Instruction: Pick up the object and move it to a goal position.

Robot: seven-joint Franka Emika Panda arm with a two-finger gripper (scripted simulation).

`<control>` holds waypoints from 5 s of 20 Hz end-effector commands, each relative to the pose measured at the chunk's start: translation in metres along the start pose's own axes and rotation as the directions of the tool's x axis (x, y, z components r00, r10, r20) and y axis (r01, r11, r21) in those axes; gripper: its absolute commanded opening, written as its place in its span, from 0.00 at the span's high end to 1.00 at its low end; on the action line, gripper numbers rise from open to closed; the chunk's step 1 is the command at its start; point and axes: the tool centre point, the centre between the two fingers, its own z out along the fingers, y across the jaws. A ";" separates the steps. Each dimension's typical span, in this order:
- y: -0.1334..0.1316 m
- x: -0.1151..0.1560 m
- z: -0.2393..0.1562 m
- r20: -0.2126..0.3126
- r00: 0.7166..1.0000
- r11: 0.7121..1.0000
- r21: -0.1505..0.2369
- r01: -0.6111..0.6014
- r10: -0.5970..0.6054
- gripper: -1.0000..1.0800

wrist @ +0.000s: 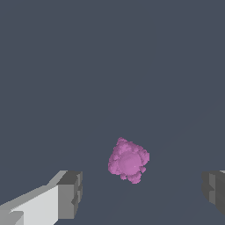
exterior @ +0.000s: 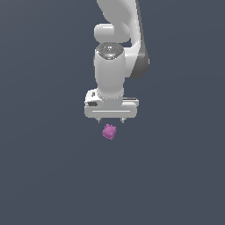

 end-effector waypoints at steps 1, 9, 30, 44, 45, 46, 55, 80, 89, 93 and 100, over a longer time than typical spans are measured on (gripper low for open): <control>0.000 0.000 0.000 0.000 1.000 1.000 0.000 0.000 0.000 0.04; 0.002 0.012 -0.020 -0.032 0.999 0.999 -0.019 0.043 -0.044 0.04; 0.005 -0.013 0.048 0.019 0.978 0.979 -0.008 -0.205 0.205 0.04; 0.010 -0.041 0.103 0.060 0.908 0.910 -0.028 -0.414 0.415 0.04; 0.010 -0.042 0.104 0.060 0.906 0.908 -0.028 -0.417 0.418 0.04; 0.010 -0.042 0.105 0.061 0.905 0.907 -0.029 -0.419 0.420 0.04; 0.010 -0.044 0.123 0.061 0.906 0.908 -0.028 -0.417 0.418 0.04; 0.010 -0.045 0.149 0.061 0.905 0.907 -0.028 -0.419 0.420 1.00; 0.017 -0.034 0.101 0.061 0.905 0.907 -0.028 -0.420 0.421 1.00; 0.022 -0.026 0.065 0.061 0.905 0.907 -0.028 -0.420 0.421 1.00; 0.032 -0.009 -0.011 0.061 0.905 0.907 -0.028 -0.420 0.421 1.00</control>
